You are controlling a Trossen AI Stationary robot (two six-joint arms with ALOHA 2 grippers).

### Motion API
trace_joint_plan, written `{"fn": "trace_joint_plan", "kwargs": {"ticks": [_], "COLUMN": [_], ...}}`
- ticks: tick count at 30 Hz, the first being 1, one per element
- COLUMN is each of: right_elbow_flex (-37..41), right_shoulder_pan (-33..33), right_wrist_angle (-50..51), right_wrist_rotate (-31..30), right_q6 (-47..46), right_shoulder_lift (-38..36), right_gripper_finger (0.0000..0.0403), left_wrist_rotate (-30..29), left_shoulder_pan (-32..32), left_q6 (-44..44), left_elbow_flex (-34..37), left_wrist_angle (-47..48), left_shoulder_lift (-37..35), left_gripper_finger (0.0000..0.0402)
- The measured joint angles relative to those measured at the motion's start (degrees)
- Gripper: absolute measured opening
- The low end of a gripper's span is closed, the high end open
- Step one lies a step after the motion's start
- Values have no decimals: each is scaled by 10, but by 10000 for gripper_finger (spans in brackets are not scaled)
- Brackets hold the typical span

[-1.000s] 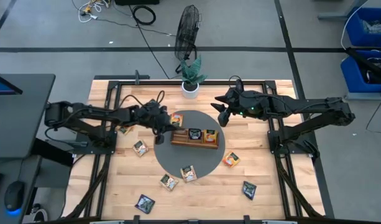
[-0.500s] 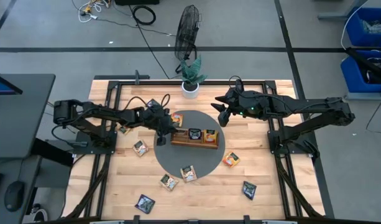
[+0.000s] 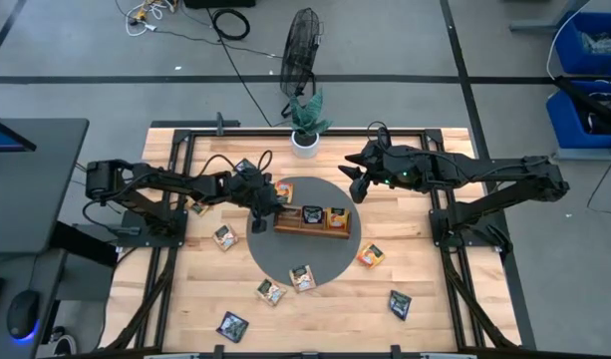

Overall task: Pick & Place Tea
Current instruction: Put the brown tea bag into the left section of the wooden organizer, then put the yellow tea bag into the right section of the wooden organizer

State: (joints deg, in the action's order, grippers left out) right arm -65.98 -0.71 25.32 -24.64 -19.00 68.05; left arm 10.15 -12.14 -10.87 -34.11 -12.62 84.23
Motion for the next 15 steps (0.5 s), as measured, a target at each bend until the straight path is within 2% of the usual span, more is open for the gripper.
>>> {"fn": "trace_joint_plan", "kwargs": {"ticks": [5,8,15], "right_elbow_flex": [0,0,0], "right_shoulder_pan": [0,0,0], "right_wrist_angle": [0,0,2], "right_wrist_rotate": [0,0,0], "right_q6": [-2,-2,-2], "right_shoulder_lift": [0,0,0], "right_gripper_finger": [164,164,164], "left_wrist_rotate": [-1,-22,-31], "left_shoulder_pan": [0,0,0], "left_q6": [13,33,45], "left_elbow_flex": [0,0,-19], "left_wrist_angle": [0,0,-1], "left_shoulder_lift": [0,-1,-15], "left_gripper_finger": [92,123,171]}}
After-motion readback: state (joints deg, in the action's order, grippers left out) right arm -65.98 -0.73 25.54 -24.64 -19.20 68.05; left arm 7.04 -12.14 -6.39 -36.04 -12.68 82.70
